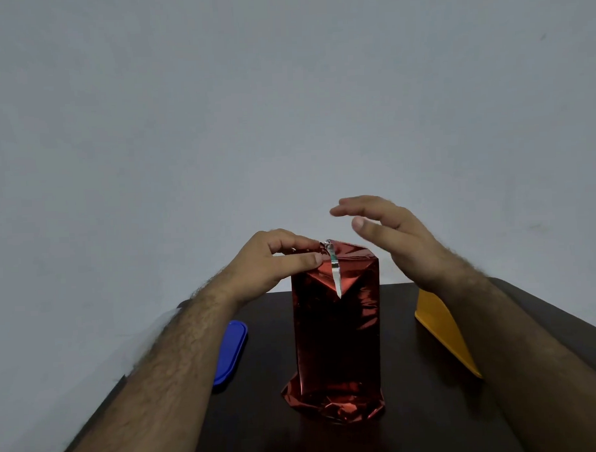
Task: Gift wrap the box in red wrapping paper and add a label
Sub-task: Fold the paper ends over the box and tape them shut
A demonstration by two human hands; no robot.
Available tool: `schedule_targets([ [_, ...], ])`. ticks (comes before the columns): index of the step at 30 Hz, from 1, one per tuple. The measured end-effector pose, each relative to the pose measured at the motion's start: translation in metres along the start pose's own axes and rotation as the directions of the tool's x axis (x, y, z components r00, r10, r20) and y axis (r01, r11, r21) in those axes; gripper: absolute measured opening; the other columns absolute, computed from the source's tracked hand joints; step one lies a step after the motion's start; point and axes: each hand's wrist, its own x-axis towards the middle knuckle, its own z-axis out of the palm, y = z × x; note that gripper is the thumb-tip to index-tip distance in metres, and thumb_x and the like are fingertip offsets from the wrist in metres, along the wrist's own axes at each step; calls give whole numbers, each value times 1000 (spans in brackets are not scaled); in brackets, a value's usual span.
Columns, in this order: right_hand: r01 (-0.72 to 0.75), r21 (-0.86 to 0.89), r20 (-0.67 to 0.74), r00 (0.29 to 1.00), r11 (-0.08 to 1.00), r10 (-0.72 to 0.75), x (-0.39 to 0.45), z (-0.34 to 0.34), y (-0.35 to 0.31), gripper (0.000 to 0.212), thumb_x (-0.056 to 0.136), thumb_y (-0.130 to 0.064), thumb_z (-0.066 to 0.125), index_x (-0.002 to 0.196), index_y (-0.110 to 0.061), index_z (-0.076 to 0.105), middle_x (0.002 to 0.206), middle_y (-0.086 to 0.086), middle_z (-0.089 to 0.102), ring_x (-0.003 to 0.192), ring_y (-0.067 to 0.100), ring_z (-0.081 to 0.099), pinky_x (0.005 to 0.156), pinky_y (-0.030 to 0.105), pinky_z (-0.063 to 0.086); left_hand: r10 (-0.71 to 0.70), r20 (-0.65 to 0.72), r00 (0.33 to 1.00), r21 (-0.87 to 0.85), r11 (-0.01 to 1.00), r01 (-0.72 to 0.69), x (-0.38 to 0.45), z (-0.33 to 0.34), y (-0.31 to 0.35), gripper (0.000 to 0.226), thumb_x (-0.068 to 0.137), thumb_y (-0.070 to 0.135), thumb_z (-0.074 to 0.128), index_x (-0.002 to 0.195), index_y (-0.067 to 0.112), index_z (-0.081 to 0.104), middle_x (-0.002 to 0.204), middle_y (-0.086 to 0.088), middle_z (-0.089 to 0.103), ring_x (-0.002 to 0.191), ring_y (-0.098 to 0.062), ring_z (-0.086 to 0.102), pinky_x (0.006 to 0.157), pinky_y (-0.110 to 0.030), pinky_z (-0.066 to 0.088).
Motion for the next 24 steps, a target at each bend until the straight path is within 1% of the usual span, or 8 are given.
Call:
schedule_targets([
  [4,3,51,-154,988,999,5,-8,2,1,33,98,-45,57,119,-29,78,134,-14,66,135,2,52,108,30,39,9,6,1000,9,1000,-9,1,4,-2,29,81,49,81,108,40,84,119,9,70,117,-2,65,109,-33,49],
  [8,-66,27,-101,993,997,69,-16,6,0,27,99,-40,60,115,-31,80,133,-15,66,134,-1,53,103,25,40,42,16,999,44,998,-43,2,8,-2,36,79,54,76,112,41,83,119,12,67,117,0,62,108,-33,48],
  [11,-114,-30,6,993,993,114,-15,8,-9,29,96,-43,61,115,-35,81,140,-14,59,136,-3,49,102,22,42,45,37,998,60,997,-47,2,9,-1,41,79,55,70,116,43,81,117,11,66,116,-2,63,106,-36,51],
  [13,-85,-183,101,989,980,105,-8,7,-13,31,95,-45,58,116,-40,80,146,-14,53,140,0,45,109,28,42,49,57,997,71,996,-53,1,10,1,41,76,57,67,115,48,80,117,9,64,116,-6,63,108,-39,51],
  [15,-35,-407,176,977,913,116,2,6,-17,33,93,-51,54,115,-46,79,150,-15,50,144,5,38,118,39,35,55,82,995,96,993,-63,1,11,2,42,76,60,63,115,52,79,118,7,62,117,-8,62,109,-43,51],
  [17,-17,-539,209,966,842,153,12,3,-20,35,89,-56,51,111,-50,78,150,-18,50,144,7,35,122,49,30,47,86,995,121,991,-57,0,11,3,40,79,59,62,115,52,78,118,9,61,118,-7,61,111,-45,50],
  [22,12,-634,219,962,773,164,25,2,-30,25,84,-53,54,95,-49,76,144,-16,54,139,8,41,118,52,33,78,4,997,33,996,-78,-1,10,-2,41,79,56,73,119,47,76,119,17,68,122,-1,61,114,-43,49],
  [24,11,-672,193,968,740,161,28,2,-32,24,85,-52,53,93,-47,75,143,-14,55,137,10,43,116,54,35,84,0,997,-8,996,-84,-1,7,-4,45,76,55,76,119,43,76,118,13,72,118,-2,65,111,-39,49],
])
